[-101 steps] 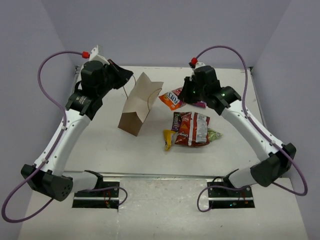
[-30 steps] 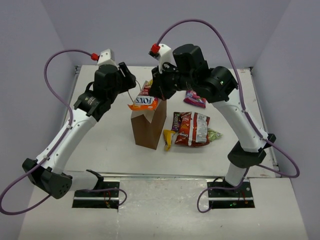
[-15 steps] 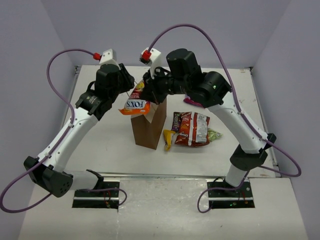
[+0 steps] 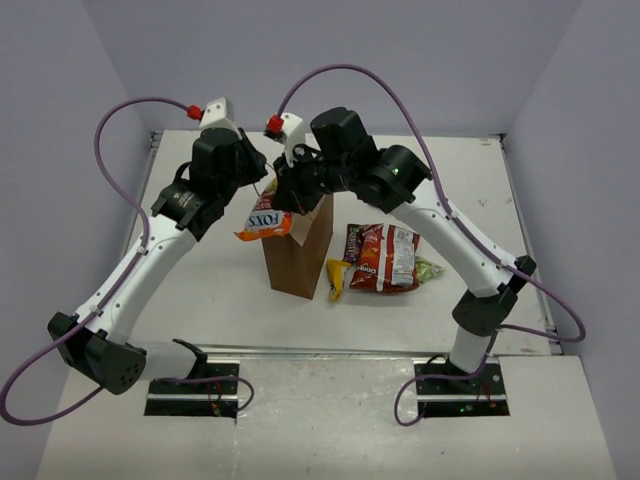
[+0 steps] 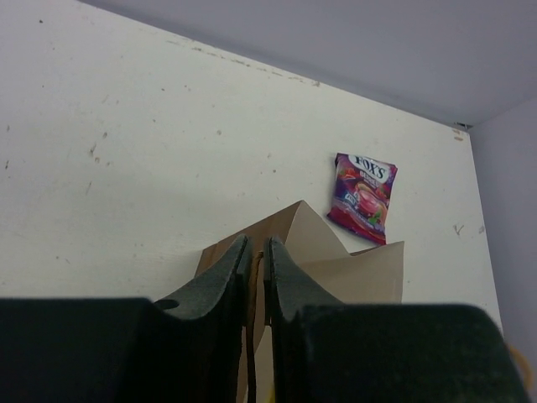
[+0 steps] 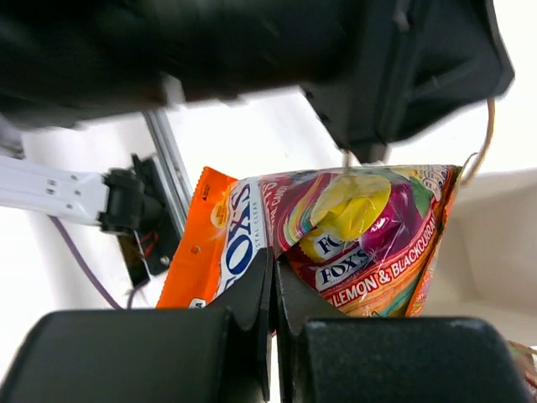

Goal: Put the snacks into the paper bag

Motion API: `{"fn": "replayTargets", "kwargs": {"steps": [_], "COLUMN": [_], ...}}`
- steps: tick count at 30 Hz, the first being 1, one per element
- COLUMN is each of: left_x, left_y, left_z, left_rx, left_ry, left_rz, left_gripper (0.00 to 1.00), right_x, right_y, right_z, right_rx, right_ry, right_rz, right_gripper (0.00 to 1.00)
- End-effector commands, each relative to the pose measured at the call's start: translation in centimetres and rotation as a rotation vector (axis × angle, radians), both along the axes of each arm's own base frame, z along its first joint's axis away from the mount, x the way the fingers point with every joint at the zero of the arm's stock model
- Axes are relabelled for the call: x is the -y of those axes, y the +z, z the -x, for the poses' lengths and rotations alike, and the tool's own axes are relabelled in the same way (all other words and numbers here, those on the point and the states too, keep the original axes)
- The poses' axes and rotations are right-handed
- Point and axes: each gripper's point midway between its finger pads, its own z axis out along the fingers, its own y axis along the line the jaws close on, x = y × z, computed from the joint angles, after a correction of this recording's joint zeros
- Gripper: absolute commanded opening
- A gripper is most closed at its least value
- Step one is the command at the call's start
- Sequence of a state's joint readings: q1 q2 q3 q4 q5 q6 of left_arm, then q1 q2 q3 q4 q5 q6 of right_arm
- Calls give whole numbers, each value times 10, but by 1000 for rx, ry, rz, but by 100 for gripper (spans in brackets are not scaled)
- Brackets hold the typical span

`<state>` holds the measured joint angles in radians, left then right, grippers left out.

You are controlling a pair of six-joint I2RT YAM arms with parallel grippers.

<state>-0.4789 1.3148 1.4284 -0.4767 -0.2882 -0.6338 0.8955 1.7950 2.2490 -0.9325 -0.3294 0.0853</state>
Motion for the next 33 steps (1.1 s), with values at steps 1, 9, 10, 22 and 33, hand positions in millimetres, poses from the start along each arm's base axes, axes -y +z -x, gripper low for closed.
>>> {"fn": "replayTargets", "kwargs": {"steps": [1,9,10,22,33], "left_x": [5,5,5,5,1], "left_y": [9,7,7,8,9], "left_z": [-5,-5,-5,-4,-3], "left_rx": [40,34,34,31,34], "left_ry": [-20,-23,-22,-23,-13], "left_rz": [1,0,-1,-2,-10], "left_gripper": [16,6,6,5,10], "right_x": [13,60,62,61,87], "right_y": [3,-10,-10,-35,38], "right_z": [-19,-32,-32,-44,-14], "right_rx": [31,19,18,-39,57], "right_ry": [-73,-210,-217,-255,-269], "right_rz": [-20,21,22,83,-108], "right_gripper": [0,0,0,80,92]}}
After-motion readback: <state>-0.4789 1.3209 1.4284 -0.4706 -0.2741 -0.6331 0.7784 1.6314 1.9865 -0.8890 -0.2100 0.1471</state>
